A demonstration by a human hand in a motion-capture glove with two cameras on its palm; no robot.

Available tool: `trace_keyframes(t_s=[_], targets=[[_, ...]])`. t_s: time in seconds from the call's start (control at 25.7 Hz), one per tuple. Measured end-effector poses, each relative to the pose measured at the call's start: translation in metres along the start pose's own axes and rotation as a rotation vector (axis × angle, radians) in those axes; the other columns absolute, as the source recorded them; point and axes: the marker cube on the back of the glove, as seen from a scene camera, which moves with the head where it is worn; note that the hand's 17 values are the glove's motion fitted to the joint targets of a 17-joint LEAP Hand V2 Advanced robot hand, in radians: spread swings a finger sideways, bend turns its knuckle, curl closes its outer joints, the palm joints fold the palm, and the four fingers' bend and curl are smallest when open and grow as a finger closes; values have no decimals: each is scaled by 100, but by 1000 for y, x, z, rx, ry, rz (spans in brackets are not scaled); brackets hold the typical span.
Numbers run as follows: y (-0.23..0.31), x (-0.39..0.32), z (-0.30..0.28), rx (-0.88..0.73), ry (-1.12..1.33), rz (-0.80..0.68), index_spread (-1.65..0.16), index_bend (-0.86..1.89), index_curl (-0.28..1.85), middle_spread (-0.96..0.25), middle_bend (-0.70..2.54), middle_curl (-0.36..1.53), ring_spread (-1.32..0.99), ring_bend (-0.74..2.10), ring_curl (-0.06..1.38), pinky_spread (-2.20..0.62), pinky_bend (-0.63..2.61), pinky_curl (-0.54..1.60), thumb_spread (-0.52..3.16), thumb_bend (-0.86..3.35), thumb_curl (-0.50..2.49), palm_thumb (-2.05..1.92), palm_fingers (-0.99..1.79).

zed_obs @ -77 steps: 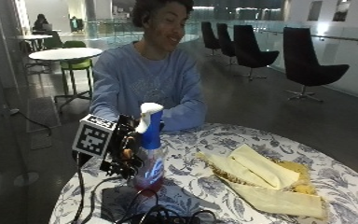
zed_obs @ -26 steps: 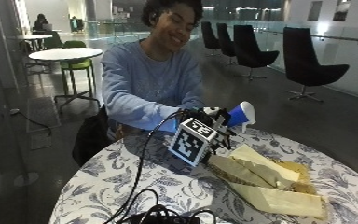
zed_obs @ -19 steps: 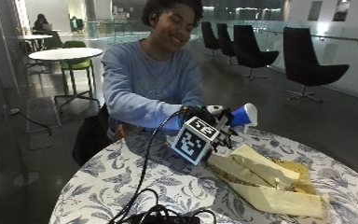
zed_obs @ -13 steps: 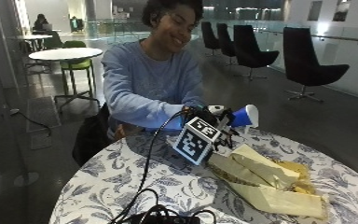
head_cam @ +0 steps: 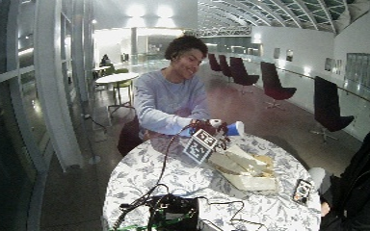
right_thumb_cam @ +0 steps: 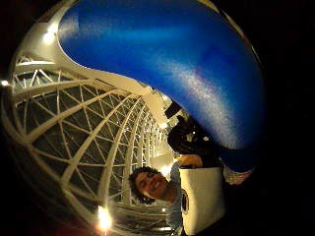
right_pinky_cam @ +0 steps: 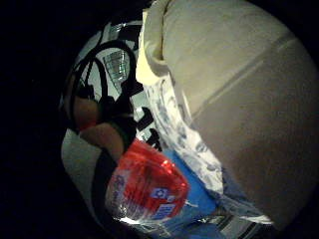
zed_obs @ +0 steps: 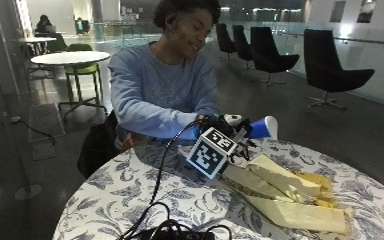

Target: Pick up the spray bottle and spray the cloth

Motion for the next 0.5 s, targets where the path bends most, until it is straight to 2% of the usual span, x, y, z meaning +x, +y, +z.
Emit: trace_keyframes(t_s=[0.08, 0.16, 0.39, 0.5], targets=[[1, -2, 3, 9, 9, -33, -17, 12, 30, -7, 37, 51, -3, 64, 41, 20, 25, 36, 74, -3, 65, 90, 112], [4, -6, 11, 23, 39, -128, -17, 11, 30, -7, 37, 51, -3, 64, 42, 20, 26, 36, 75, -3, 65, 89, 113], [24, -41, 72, 41, 110, -637, -17, 12, 30, -7, 37, 52, -3, 65, 42, 19, 22, 36, 76, -2, 65, 90, 110], [25, -51, 115, -4, 83, -813, -19, 13, 31, -8, 39, 53, -3, 64, 42, 18, 19, 35, 79, -3, 64, 88, 110]])
